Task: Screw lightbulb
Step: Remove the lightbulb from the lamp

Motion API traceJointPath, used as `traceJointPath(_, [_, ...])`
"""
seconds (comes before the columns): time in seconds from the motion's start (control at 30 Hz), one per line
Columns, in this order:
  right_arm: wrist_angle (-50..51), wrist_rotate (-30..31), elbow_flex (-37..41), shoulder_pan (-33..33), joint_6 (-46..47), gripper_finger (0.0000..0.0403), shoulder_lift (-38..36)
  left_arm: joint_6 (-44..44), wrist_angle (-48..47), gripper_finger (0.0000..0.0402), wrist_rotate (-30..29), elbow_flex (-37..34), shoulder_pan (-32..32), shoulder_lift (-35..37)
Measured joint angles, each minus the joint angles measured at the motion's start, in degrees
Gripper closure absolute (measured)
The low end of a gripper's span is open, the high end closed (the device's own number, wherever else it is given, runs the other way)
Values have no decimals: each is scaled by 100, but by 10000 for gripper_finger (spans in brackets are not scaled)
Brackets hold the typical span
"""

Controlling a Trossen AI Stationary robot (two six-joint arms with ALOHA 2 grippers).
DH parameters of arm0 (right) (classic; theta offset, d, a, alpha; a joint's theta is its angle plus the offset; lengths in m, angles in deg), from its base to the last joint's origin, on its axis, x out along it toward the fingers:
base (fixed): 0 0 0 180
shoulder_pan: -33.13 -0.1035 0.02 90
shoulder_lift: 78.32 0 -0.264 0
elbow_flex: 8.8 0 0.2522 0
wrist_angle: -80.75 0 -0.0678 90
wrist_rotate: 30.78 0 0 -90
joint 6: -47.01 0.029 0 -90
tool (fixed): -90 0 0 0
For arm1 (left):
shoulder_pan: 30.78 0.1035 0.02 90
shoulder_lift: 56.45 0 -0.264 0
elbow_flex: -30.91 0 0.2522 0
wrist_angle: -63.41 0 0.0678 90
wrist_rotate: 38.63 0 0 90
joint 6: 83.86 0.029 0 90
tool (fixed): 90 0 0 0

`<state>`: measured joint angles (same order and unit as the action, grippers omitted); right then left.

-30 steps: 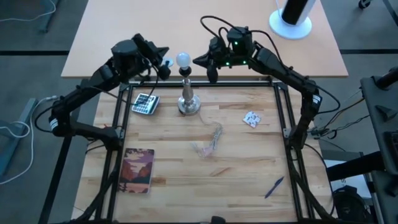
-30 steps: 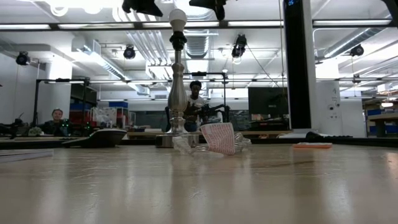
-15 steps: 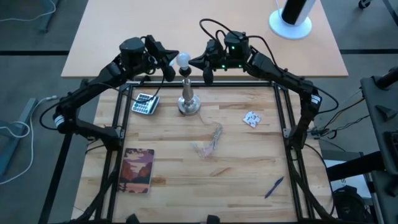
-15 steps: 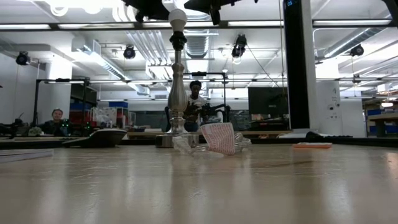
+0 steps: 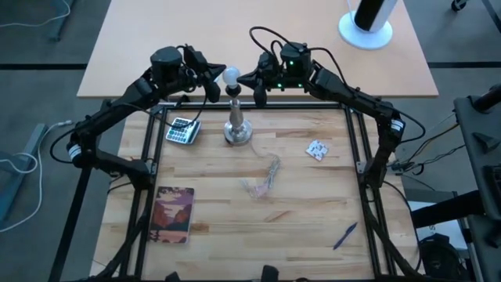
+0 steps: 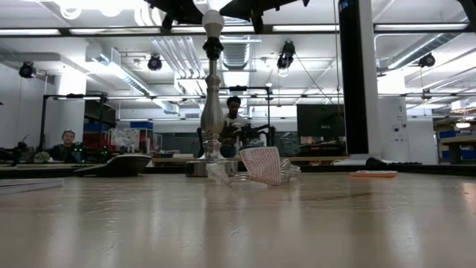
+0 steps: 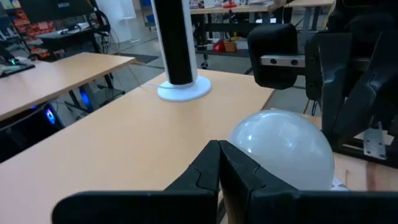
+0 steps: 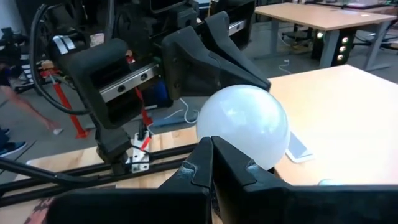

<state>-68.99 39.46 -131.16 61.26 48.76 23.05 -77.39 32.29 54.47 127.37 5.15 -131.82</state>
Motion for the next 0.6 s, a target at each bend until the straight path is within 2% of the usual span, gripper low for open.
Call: traceJointPath(0.6, [-16, 304, 0, 38, -23, 403, -11, -451, -149, 401, 54, 0, -90, 83])
